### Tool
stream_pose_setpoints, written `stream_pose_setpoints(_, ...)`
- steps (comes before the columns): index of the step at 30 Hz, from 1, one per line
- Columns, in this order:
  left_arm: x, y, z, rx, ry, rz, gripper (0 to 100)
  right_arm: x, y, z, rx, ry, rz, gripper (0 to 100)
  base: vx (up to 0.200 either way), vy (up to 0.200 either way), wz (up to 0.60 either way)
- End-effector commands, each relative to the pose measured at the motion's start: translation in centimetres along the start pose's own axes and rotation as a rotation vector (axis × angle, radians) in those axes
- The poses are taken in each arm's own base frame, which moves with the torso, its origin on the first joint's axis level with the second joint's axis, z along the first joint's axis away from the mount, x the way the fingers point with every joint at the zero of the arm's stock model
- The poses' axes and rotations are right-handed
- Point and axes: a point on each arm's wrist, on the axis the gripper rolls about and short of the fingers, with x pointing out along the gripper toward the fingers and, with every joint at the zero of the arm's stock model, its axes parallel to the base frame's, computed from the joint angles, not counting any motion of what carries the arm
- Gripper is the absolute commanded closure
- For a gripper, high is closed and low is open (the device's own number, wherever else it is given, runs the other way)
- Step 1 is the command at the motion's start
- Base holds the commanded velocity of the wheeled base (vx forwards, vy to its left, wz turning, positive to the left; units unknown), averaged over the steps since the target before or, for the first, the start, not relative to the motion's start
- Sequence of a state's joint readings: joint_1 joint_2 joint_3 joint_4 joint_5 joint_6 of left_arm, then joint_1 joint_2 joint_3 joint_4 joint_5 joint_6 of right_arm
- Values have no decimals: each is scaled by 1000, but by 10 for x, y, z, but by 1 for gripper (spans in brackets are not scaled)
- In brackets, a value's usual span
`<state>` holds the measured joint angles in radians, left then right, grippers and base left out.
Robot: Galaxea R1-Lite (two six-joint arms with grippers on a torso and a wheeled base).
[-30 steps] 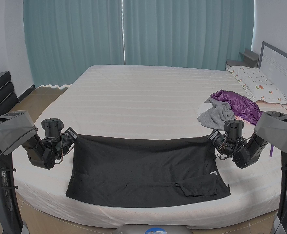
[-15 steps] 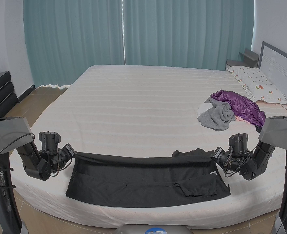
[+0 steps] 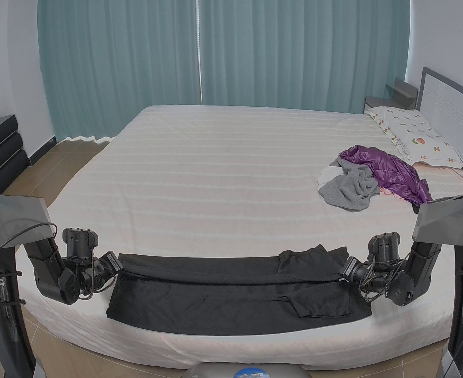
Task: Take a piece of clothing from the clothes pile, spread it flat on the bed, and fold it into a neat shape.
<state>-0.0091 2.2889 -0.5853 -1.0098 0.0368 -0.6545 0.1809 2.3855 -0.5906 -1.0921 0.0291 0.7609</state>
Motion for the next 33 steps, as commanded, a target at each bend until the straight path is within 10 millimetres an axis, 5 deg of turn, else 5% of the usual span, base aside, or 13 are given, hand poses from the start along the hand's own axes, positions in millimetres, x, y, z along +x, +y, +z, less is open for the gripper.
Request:
stream_pose_setpoints(1, -2, 2, -8, 7, 28, 13, 100, 4, -5, -6, -5, 22, -19, 100, 0, 0, 0)
stream_pose_setpoints(6, 1, 5, -12, 8, 41, 21, 100, 4, -6, -8, -30, 28, -21, 100, 0, 0, 0)
stream_pose_setpoints(7, 1, 5, -12, 8, 42, 22, 100, 4, -6, -8, -30, 28, -21, 0, 0, 0, 0)
stream_pose_setpoints(8, 1, 5, -13, 8, 44, 24, 0, 4, -6, -8, -30, 28, -21, 0, 0, 0, 0)
stream_pose_setpoints(21, 1, -7, 7, -32, -27, -26, 0, -18, 7, 25, 63, -73, 47, 0, 0, 0, 0)
stream_pose_setpoints(33, 49, -19, 19, 1, 56, -73, 0, -14, -12, 40, 236, -1, 112, 0, 0, 0, 0)
